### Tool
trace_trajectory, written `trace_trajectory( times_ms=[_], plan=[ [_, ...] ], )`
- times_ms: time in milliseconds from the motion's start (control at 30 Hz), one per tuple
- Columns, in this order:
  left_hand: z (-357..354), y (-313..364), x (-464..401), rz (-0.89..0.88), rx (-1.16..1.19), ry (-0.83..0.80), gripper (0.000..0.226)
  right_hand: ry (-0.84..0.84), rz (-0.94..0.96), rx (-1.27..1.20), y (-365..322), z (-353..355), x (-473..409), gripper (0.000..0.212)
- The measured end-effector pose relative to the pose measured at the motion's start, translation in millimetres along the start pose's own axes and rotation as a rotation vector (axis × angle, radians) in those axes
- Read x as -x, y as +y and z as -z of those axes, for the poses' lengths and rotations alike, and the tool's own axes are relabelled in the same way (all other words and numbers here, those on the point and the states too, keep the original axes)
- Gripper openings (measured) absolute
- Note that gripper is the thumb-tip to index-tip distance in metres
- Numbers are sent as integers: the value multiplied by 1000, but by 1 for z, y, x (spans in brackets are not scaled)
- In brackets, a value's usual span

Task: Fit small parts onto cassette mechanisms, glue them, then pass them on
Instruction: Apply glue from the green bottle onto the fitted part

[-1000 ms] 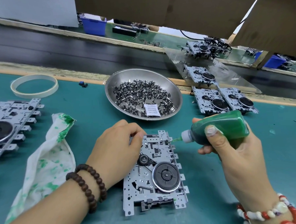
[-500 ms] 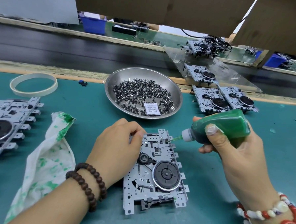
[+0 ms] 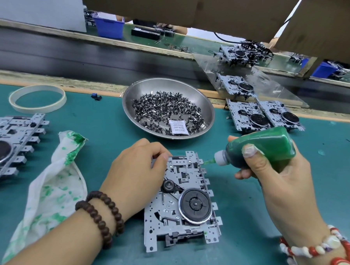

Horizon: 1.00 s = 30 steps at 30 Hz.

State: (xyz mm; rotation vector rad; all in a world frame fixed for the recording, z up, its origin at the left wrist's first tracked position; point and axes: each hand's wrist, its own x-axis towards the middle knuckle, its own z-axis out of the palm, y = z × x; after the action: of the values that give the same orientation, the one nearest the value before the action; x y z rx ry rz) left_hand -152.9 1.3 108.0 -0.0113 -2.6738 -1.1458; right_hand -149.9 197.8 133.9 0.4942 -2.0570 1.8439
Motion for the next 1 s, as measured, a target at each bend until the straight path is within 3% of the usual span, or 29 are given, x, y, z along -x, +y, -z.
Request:
trace_trajectory(
  times_ms=[1000],
  plan=[
    [1, 2, 0, -1, 3, 1, 19, -9, 0, 5, 1, 0, 0, 20]
  ],
)
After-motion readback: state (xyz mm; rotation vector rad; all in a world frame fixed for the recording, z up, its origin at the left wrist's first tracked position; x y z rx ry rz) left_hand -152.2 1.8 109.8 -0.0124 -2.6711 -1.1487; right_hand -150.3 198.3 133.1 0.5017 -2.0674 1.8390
